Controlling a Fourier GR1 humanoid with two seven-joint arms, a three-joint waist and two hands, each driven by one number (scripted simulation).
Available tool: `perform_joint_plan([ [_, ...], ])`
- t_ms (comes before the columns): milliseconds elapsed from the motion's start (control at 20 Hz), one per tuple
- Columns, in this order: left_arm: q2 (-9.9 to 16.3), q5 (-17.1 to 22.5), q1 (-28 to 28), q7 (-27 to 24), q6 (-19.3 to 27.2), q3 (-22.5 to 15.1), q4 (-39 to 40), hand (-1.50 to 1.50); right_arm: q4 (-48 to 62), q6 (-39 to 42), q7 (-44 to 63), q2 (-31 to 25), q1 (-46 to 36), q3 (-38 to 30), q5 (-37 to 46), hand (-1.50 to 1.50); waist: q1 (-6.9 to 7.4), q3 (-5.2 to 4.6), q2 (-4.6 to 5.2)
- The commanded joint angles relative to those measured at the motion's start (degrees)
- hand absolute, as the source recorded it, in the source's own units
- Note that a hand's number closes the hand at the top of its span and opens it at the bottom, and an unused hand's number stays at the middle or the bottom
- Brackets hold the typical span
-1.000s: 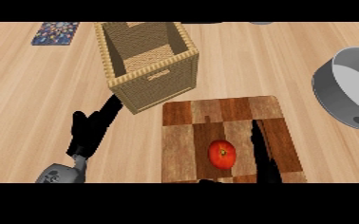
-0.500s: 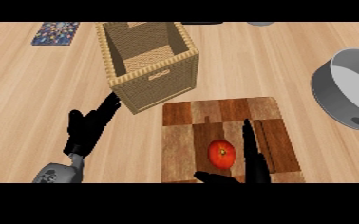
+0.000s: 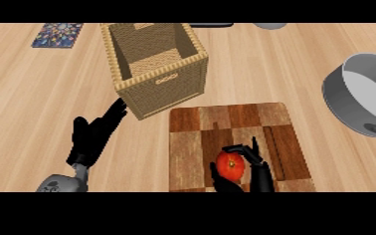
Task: Pick the tomato from the cutting board and place it in the pot
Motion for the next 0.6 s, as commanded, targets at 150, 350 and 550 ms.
perform_joint_plan([
  [150, 1.47, 1.09, 1.75, 0.53, -2.71, 2.08, -1.63, 0.0, 7.88, 0.48, -11.27, 0.91, -0.25, -0.86, -4.99, 1.5, 0.41, 1.12, 1.24],
  [350, 0.23, 0.1, 0.51, -0.15, -1.13, 1.46, 0.43, 0.0, -1.14, 20.19, -12.04, -20.55, 1.13, -12.11, -15.44, 1.5, -0.8, 1.38, 1.15],
  [550, -0.35, 0.35, 0.6, -0.47, -0.47, 1.9, 0.83, 0.0, 1.05, 28.5, -17.11, -29.67, 2.05, -14.71, -15.92, 1.5, -2.02, 1.66, 1.27],
])
